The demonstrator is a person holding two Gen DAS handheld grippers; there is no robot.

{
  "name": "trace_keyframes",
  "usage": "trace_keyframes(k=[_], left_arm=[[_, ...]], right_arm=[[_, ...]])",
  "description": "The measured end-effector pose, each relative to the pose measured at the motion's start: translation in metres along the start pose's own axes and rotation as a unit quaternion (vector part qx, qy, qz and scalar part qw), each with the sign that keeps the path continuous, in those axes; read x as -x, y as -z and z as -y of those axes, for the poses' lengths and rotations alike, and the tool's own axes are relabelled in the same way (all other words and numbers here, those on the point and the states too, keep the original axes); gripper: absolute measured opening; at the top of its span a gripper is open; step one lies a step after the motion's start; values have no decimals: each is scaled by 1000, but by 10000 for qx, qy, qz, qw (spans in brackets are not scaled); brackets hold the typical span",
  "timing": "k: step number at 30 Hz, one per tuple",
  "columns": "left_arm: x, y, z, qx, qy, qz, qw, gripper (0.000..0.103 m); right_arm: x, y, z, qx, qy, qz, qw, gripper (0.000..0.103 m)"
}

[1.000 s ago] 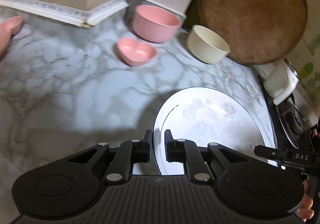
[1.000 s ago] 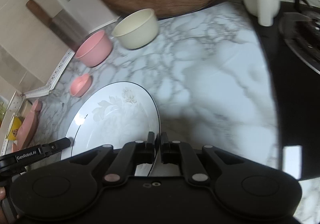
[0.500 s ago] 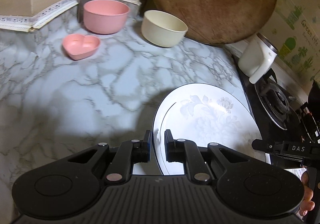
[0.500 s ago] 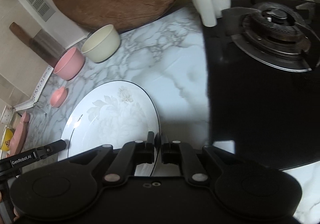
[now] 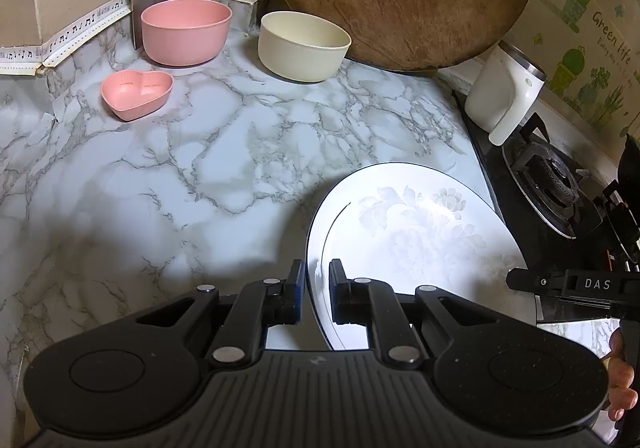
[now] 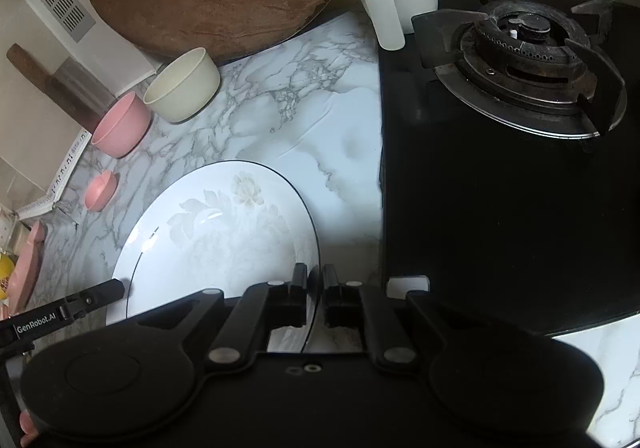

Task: Organize plates and bowls
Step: 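Lower the large plate onto the counter beside the stove and open both grippers, then move both grippers back toward the small white plate by the sink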

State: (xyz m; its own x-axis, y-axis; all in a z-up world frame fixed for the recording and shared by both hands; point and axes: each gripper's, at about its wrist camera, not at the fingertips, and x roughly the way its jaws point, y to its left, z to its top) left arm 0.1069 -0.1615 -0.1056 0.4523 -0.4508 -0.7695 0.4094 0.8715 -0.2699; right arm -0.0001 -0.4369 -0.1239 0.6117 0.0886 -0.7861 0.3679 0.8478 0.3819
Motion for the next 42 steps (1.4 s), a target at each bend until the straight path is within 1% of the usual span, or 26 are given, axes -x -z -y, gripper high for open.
trace_keyframes(k=[1,3,5,8,10,12,17,20,25,30,35,37,40,42], left_arm=[[0,0,0,1,-7,1,10000,12],[1,0,1,-22,-31,22,10000,12],[3,1,2,-64,-76,44,9999,12],[4,1,2,-73,-142,60,9999,12],[6,2,0,-49,-207,78,9997,12],[9,3,-1,-23,-218,103,9997,12],[17,6,-1,-2,-308,196,9993,12],[25,8,0,0,-348,289,9990,12],[41,11,3,26,-403,472,9981,12],[58,14,5,33,-476,649,9968,12],[77,18,4,107,-550,837,9949,12],[87,19,4,158,-545,929,9941,12],[100,22,5,155,-638,1080,9920,13],[109,23,3,182,-697,1171,9905,15]], right_arm=[[1,0,-1,-1,30,-1,10000,9],[4,0,-5,114,107,95,9998,12],[8,-1,-9,297,298,178,9990,18],[14,-3,-11,351,414,212,9983,18],[19,-3,-14,410,405,263,9980,18],[24,-1,-21,597,474,359,9964,19],[33,3,-41,1087,450,527,9916,23],[37,6,-52,1295,378,567,9892,27],[45,10,-68,1565,190,625,9855,28],[54,19,-87,1884,-23,738,9793,34],[64,28,-110,2241,-305,876,9702,42],[67,29,-119,2353,-440,890,9668,44],[72,29,-131,2460,-663,944,9624,45],[74,29,-138,2531,-782,992,9592,51]])
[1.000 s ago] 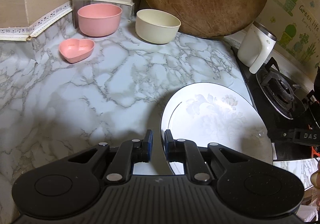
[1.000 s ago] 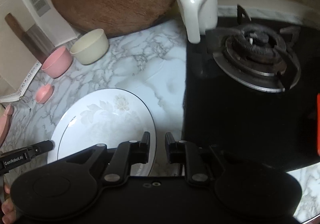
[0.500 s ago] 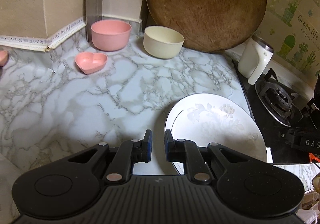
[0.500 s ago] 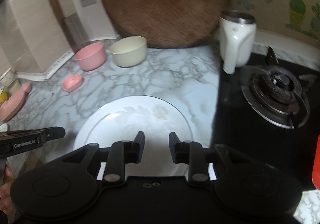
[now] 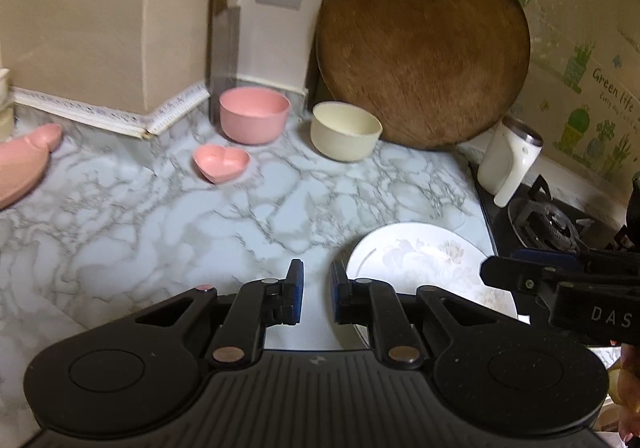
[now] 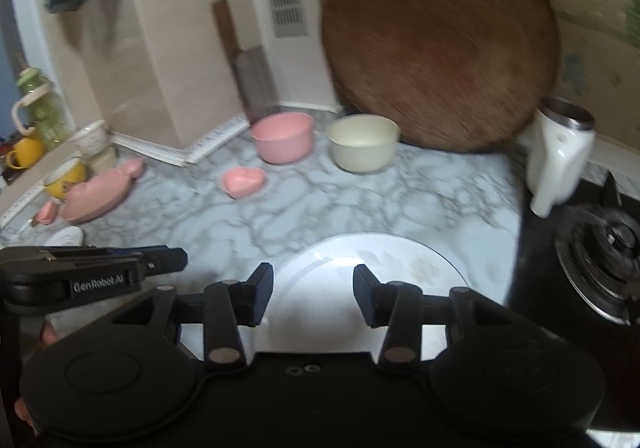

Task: Organize plates and bowls
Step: 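Move both grippers back toward the small white plate by the sink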

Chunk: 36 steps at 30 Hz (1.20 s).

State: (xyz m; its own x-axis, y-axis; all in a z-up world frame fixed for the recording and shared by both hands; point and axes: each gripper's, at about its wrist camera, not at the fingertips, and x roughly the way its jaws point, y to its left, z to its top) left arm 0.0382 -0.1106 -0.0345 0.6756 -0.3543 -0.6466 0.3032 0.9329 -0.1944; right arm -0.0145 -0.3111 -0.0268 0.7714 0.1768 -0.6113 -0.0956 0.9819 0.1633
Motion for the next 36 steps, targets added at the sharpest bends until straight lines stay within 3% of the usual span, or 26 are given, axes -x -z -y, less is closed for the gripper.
trace_keyframes(k=[7,12,14,20,36], left_arm=[[27,1,-25,285,-349,310,9985,54],[44,1,-46,354,-731,500,9954,57],[49,1,-57,439,-829,527,9942,63],[65,2,-91,677,-1232,732,9874,74],[95,4,-188,1208,-2116,949,9652,79]], right_arm=[[-4,-12,-32,310,-442,201,9983,68],[-13,-19,-61,551,-687,347,9955,86],[-16,-22,-73,657,-755,455,9939,99],[-28,-29,-108,974,-912,714,9885,103],[-89,-37,-209,1388,-1576,546,9762,103]])
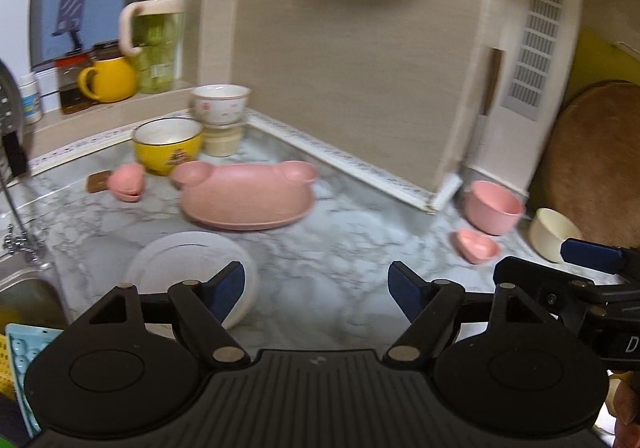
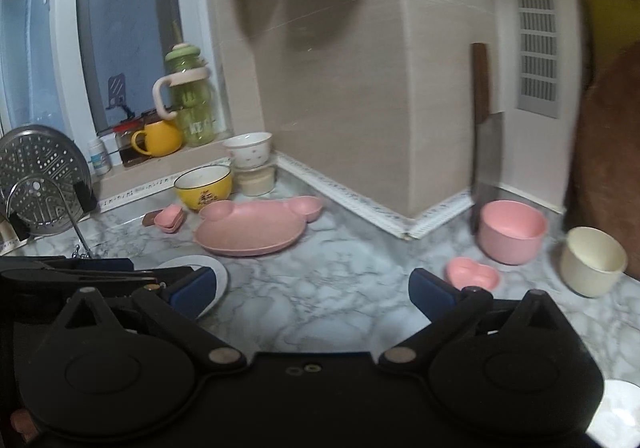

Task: Organize plates and bowls
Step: 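Move both grippers back toward the small white plate by the sink, then close both grippers on the rim of the small white plate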

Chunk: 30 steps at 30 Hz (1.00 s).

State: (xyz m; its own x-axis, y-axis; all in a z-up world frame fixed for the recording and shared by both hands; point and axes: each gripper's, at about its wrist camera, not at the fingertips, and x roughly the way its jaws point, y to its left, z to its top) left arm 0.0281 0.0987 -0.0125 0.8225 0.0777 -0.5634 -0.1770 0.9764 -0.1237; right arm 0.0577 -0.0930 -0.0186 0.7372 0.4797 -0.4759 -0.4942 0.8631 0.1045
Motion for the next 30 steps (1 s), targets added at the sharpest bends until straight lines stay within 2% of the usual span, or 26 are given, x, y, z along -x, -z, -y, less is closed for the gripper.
trace_keyframes(k=[8,14,16,21,24,26,30], left_arm=[[-32,-5,-52,166,-345,-295,9988,79],[-62,-5,-84,283,-541,-546,9966,79],[-71,-5,-92,284,-689,-595,9954,79],[-91,-4,-113,561,-760,-805,9923,79],[-98,-4,-124,609,-784,-829,9916,79],[-103,-3,-133,699,-785,-873,9906,79],[-112,-2,-152,941,-756,-981,9878,78]], right_arm=[[-51,-5,-24,133,-213,-361,9990,103],[-85,-8,-43,351,-332,-468,9977,103],[-96,-9,-49,443,-425,-511,9968,103],[-125,-9,-60,472,-712,-783,9933,102],[-144,-7,-62,447,-825,-1065,9899,94],[-155,-6,-63,380,-887,-1249,9875,86],[-173,-3,-64,234,-991,-1458,9841,80]])
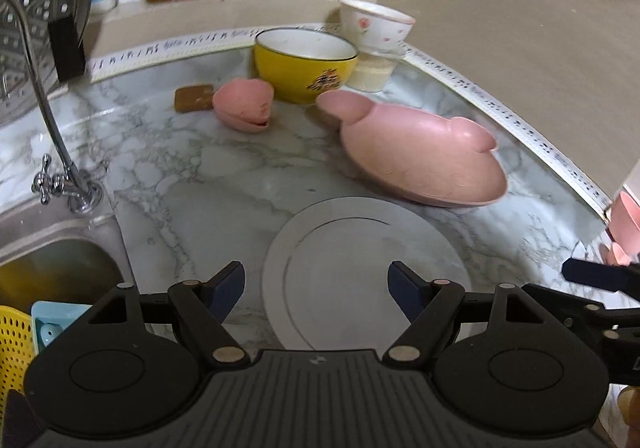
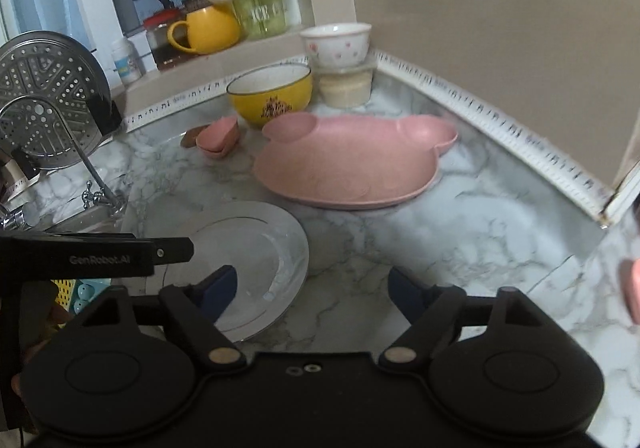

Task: Organize plates and bowls
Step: 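Close both grippers on the rim of the small white plate, then carry the small white plate with both grippers over the large plate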

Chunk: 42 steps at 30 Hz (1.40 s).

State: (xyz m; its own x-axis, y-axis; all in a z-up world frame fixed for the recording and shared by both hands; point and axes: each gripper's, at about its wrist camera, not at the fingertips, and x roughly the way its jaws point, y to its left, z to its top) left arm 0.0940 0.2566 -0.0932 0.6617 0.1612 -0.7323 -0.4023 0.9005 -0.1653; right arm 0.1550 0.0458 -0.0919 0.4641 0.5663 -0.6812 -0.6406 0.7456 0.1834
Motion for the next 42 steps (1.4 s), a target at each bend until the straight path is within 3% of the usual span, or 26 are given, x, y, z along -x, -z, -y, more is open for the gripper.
trace_keyframes(k=[4,7,10,17,23,28,35,42], left_arm=[[-8,-2,-11,152,48,-74,9998,78],[-13,-3,-17,230,83,-150,9996,64],[-17,-4,-27,463,242,-251,9983,62],[-26,-8,-48,890,352,-417,9945,39],[-32,-9,-63,1238,645,-543,9887,26],[-39,-9,-71,1524,968,-701,9811,16],[-39,-10,-74,1452,1016,-808,9808,10],[-40,-10,-78,1483,1135,-820,9790,8]], right_arm=[[-16,-2,3,-190,-185,-219,9994,70],[-27,-5,4,-288,-317,-375,9984,60],[-36,-8,7,-518,-464,-563,9960,49],[-49,-8,15,-978,-731,-799,9893,34],[-56,-6,34,-1796,-981,-914,9746,21],[-60,-4,40,-1976,-1026,-1031,9694,15],[-61,-4,40,-2027,-958,-1041,9690,7],[-61,-3,42,-2085,-979,-1036,9676,7]])
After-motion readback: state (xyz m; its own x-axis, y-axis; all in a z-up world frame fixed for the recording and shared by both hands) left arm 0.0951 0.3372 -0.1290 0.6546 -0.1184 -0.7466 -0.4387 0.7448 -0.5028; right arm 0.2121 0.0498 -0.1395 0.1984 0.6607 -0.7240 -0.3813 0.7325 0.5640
